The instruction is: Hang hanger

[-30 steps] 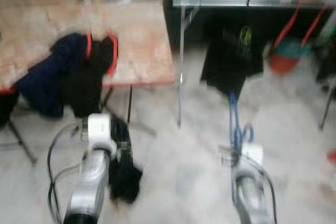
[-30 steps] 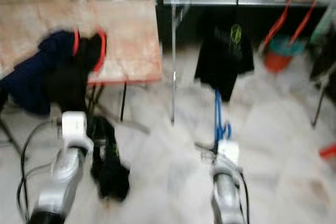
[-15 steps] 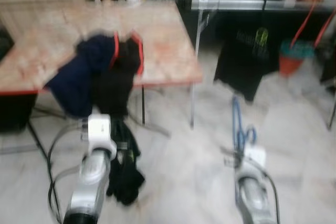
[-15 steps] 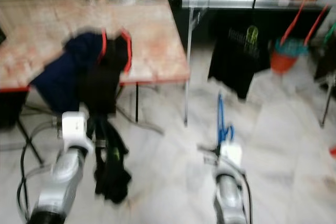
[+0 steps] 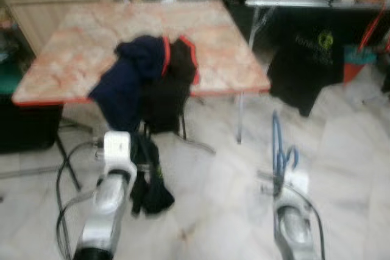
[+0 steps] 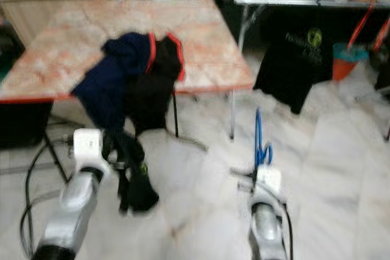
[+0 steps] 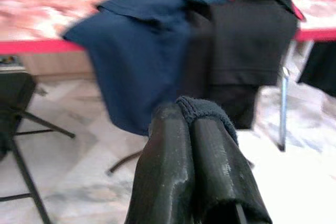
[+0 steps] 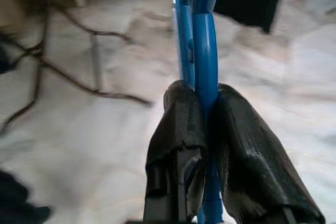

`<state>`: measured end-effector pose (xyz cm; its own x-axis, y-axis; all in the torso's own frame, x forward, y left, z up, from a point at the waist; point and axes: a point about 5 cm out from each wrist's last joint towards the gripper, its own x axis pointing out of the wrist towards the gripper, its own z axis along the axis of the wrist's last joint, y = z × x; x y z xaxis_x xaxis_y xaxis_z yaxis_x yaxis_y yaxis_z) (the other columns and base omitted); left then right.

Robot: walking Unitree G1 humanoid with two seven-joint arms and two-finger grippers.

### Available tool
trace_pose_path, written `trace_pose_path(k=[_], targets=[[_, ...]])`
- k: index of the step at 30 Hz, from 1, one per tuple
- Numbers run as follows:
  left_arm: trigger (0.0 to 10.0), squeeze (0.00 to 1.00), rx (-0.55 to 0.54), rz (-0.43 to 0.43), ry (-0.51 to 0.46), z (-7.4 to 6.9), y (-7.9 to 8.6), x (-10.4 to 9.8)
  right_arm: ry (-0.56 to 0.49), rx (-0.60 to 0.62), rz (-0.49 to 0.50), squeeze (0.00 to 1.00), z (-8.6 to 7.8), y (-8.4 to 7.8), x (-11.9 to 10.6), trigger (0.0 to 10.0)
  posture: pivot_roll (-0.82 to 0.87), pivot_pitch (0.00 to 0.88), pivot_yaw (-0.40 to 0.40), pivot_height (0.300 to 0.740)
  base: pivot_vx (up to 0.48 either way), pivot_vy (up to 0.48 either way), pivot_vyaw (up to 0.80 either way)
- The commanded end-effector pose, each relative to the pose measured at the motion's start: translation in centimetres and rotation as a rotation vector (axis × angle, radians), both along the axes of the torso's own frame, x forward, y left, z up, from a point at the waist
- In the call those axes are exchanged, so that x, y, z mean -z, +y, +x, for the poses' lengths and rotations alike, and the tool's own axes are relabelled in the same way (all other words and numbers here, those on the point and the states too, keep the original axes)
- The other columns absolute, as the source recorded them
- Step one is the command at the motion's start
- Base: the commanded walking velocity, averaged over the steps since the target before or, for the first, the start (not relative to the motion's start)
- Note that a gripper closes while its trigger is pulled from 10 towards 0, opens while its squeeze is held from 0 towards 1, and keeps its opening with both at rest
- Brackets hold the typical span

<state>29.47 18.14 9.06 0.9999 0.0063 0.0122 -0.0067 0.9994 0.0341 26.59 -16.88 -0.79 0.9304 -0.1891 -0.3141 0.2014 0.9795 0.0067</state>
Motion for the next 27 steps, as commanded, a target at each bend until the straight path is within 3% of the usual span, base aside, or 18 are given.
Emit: trace_pose_path(k=[1,2,4,10,14,16,17,19,23,27], targets=[[10.0,0.00,0.037,-0.011,-0.077,0.2,-1.0,-1.6,0.074,0.053,0.026,0.00,-0.6,-1.3,0.9,10.0,0.05,0.000,-0.018,0.740,0.000,0.000,0.00],[10.0,0.00,0.042,-0.023,-0.089,0.2,-1.1,-2.0,0.167,0.061,0.073,0.00,-1.2,-1.3,2.0,10.0,0.04,0.000,-0.013,0.740,0.000,0.000,0.00],[10.0,0.00,0.052,-0.025,-0.103,0.3,-1.2,-2.5,0.248,0.055,0.102,0.00,-1.9,-1.4,3.0,10.0,0.05,0.000,-0.014,0.740,0.000,0.000,0.00],[10.0,0.00,0.063,-0.030,-0.134,0.4,-1.2,-3.6,0.419,0.045,0.060,0.00,-3.9,-2.0,4.9,10.0,0.05,0.000,-0.013,0.740,0.000,0.000,0.00],[10.0,0.00,0.066,-0.026,-0.146,0.3,-1.1,-4.1,0.509,-0.028,0.003,0.00,-5.0,-1.8,5.8,10.0,0.05,0.000,-0.009,0.740,0.000,0.000,0.00],[10.0,0.00,0.067,-0.022,-0.149,0.2,-1.0,-4.4,0.612,-0.117,-0.050,0.00,-6.4,-1.6,6.7,10.0,0.06,0.000,-0.007,0.740,0.000,0.000,0.00],[10.0,0.00,0.064,-0.021,-0.150,0.1,-0.9,-4.4,0.689,-0.247,-0.155,0.00,-7.6,-1.4,7.4,10.0,0.06,0.000,-0.004,0.740,0.000,0.000,0.00],[10.0,0.00,0.062,-0.022,-0.150,0.1,-0.9,-4.5,0.712,-0.311,-0.211,0.00,-8.0,-1.2,7.7,10.0,0.06,0.000,-0.004,0.740,0.000,0.000,0.00],[10.0,0.00,0.053,-0.024,-0.150,0.0,-0.8,-4.5,0.746,-0.320,-0.207,0.00,-9.1,-1.2,8.2,10.0,0.05,0.000,-0.002,0.740,0.000,0.000,0.00],[10.0,0.00,0.042,-0.021,-0.152,0.1,-0.7,-4.8,0.718,-0.235,-0.174,0.00,-9.1,-1.7,8.1,10.0,0.05,0.000,-0.001,0.740,0.000,0.000,0.00]])
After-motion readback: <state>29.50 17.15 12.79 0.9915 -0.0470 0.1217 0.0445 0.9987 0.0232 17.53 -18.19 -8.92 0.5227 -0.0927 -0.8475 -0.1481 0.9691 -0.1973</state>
